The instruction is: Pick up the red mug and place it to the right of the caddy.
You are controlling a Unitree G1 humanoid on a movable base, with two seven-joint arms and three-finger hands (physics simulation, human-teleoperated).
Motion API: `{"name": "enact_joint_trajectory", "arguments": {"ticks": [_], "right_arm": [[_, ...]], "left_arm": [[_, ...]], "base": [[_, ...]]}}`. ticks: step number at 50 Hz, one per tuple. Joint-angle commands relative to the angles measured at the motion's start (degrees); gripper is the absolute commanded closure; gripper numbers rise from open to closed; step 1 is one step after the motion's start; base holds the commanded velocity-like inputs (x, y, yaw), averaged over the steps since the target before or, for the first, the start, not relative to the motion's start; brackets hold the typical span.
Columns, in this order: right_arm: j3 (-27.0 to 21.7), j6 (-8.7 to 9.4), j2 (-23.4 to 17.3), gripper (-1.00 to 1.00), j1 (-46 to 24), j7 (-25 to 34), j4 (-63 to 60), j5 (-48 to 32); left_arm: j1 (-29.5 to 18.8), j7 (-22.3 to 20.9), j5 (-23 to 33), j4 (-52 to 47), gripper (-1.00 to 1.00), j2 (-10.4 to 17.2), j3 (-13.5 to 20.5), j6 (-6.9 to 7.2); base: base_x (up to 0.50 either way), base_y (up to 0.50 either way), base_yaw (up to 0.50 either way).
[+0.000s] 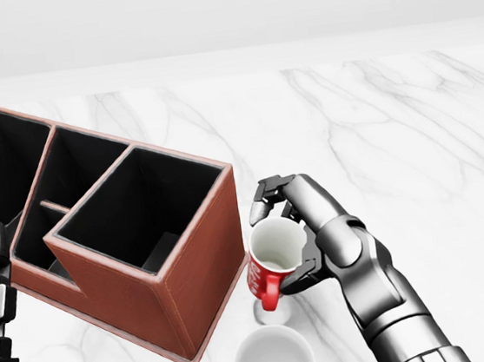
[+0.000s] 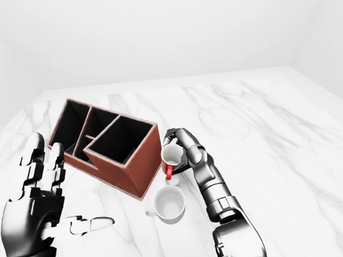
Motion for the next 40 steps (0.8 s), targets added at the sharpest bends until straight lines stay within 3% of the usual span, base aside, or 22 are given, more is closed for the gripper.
{"name": "enact_joint_trajectory", "arguments": {"ticks": [1, 13, 27, 40], "right_arm": [[-0.02, 0.0, 0.26, 1.0, -0.01, -2.11, 1.39, 1.91], [-1.32, 0.0, -2.14, 1.0, -1.17, -2.39, 3.73, 2.11], [-0.29, 0.0, -0.15, 1.0, -2.54, -5.08, 7.36, 1.59], [-0.85, 0.0, -0.76, 1.0, -3.85, -5.94, 11.26, 2.32]], "left_arm": [[-0.13, -0.21, -0.16, -0.16, -1.0, -0.18, 0.43, 0.0], [-0.07, -0.12, 0.05, 0.16, -1.0, -0.2, 0.1, 0.0], [0.33, -0.32, -0.38, -0.41, -1.0, -0.19, 0.44, 0.0], [-0.05, -0.57, -0.37, 0.17, -1.0, -0.33, 0.7, 0.0]], "base": [[0.0, 0.0, 0.0], [0.0, 0.0, 0.0], [0.0, 0.0, 0.0], [0.0, 0.0, 0.0]]}}
